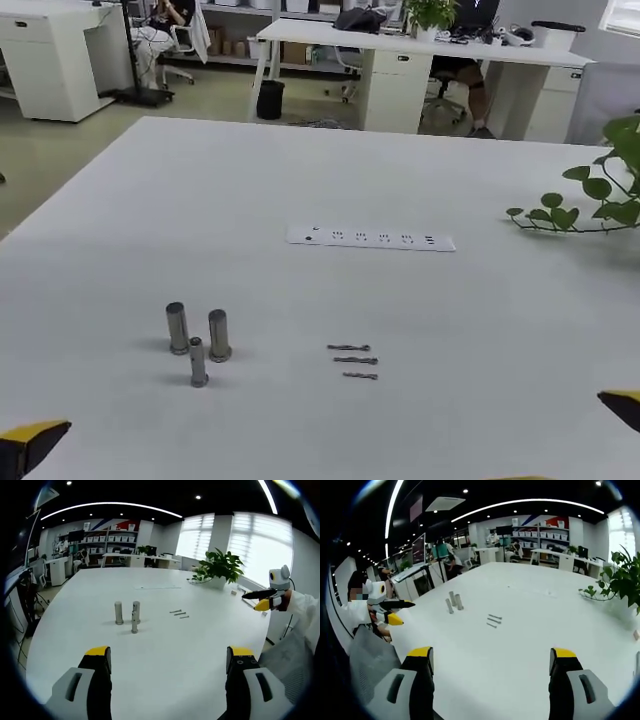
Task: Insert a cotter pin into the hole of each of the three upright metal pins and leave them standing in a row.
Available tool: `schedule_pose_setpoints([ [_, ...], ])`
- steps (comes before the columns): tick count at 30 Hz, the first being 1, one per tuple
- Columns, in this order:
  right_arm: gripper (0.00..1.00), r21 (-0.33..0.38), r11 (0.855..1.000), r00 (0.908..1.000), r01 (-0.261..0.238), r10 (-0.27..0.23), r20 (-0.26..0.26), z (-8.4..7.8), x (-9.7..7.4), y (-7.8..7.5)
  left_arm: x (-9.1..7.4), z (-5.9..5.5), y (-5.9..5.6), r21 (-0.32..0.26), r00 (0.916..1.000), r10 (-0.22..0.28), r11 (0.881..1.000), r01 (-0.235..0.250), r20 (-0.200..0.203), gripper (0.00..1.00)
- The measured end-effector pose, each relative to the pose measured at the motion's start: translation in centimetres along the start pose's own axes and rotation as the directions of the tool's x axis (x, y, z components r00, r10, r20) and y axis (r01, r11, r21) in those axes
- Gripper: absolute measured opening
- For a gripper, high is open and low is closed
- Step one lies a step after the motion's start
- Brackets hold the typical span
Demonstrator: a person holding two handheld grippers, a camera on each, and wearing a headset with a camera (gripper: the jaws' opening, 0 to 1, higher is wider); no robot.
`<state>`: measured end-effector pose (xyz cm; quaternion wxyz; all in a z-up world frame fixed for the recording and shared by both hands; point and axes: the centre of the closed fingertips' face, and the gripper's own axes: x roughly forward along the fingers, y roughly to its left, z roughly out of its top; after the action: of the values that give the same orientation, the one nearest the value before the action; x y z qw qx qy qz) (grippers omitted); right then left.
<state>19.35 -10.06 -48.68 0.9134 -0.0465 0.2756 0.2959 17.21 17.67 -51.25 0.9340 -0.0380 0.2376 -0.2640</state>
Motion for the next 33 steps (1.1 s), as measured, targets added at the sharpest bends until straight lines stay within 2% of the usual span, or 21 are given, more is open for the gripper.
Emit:
schedule_pose_setpoints([
  [8, 0.94, 0.016, 1.0, 1.0, -0.002, 0.002, -0.006, -0.5, 0.0, 0.3, -0.1, 0.4, 0.2, -0.001, 0.9999, -0.011, 1.0, 0.011, 0.009, 0.92],
  [9, 0.94, 0.028, 1.0, 1.0, -0.006, 0.006, -0.004, -0.5, 0.0, 0.4, -0.1, 0.5, 0.3, -0.003, 0.9999, -0.01, 1.0, 0.01, 0.01, 0.91],
  [10, 0.93, 0.07, 0.997, 0.9996, -0.021, 0.02, 0.019, -0.3, 0.1, 0.6, -0.1, 0.5, 0.4, -0.006, 0.9999, -0.008, 1.0, 0.008, 0.01, 0.91],
  [12, 0.93, 0.093, 0.995, 0.9994, -0.023, 0.021, 0.029, -0.2, 0.2, 0.6, -0.1, 0.5, 0.7, -0.006, 1.0, -0.006, 1.0, 0.006, 0.007, 0.91],
  [18, 0.93, 0.073, 0.997, 1.0, -0.003, 0.002, 0.009, -0.5, 0.4, 0.3, 0.0, 0.5, 1.7, -0.01, 1.0, 0.0, 1.0, 0.0, 0.002, 0.89],
  [22, 0.93, 0.075, 0.997, 1.0, 0.001, -0.001, 0.002, -0.6, 0.6, 0.3, 0.2, 0.7, 2.4, 0.008, 1.0, 0.0, 1.0, 0.0, -0.002, 0.86],
  [26, 0.93, 0.069, 0.998, 1.0, 0.001, -0.001, -0.007, -0.8, 0.8, 0.4, 0.9, 1.5, 3.0, 0.039, 0.9998, -0.001, 0.999, 0.0, 0.018, 0.8],
  [33, 0.92, 0.072, 0.997, 0.9999, 0.007, -0.006, -0.01, -1.0, 1.0, 0.4, 2.7, 2.8, 3.6, 0.054, 0.999, -0.025, 0.998, 0.023, 0.038, 0.72],
])
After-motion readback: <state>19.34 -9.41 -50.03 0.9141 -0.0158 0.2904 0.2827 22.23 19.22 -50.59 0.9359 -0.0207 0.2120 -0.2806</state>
